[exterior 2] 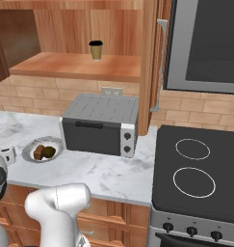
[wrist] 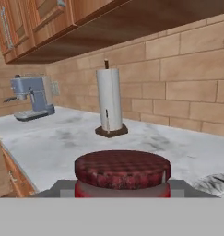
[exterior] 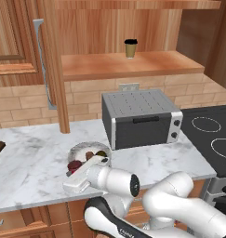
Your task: Pick the avocado and bread from the counter and place them on the plate. Then pick the jam from the cabinet and place it next to the plate. Lastly close the cabinet door.
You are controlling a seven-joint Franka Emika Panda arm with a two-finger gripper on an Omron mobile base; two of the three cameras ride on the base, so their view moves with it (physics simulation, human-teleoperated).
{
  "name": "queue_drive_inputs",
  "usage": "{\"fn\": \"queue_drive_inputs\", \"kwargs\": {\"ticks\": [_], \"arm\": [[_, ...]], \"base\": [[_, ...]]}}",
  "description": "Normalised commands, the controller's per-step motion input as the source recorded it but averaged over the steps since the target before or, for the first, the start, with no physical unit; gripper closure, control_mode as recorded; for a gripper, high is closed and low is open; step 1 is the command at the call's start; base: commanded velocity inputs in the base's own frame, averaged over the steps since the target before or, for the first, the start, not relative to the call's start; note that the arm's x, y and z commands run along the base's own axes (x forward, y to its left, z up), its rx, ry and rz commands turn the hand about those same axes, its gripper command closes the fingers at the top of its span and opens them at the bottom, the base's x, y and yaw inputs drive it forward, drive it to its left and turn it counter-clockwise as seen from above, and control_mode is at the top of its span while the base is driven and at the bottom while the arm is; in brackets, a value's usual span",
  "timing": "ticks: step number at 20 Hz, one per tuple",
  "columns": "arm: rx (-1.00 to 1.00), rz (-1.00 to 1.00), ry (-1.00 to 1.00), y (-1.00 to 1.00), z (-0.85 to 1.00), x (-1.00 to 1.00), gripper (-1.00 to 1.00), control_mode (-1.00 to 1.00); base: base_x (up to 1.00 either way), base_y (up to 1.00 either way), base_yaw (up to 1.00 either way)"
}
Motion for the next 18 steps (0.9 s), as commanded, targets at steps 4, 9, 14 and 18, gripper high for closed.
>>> {"fn": "queue_drive_inputs", "kwargs": {"ticks": [4,9,14,18], "arm": [[0.11,-0.01,-0.02,0.16,0.0,0.07,1.0,-1.0],[0.08,-0.04,-0.02,0.04,0.0,0.27,1.0,-1.0],[0.06,-0.04,0.0,0.0,0.0,0.39,1.0,-1.0],[0.03,-0.04,0.0,0.0,-0.01,0.34,1.0,-1.0]], "base": [[0.0,0.0,0.0],[0.0,0.0,0.0],[0.0,0.0,0.0],[0.0,0.0,0.0]]}}
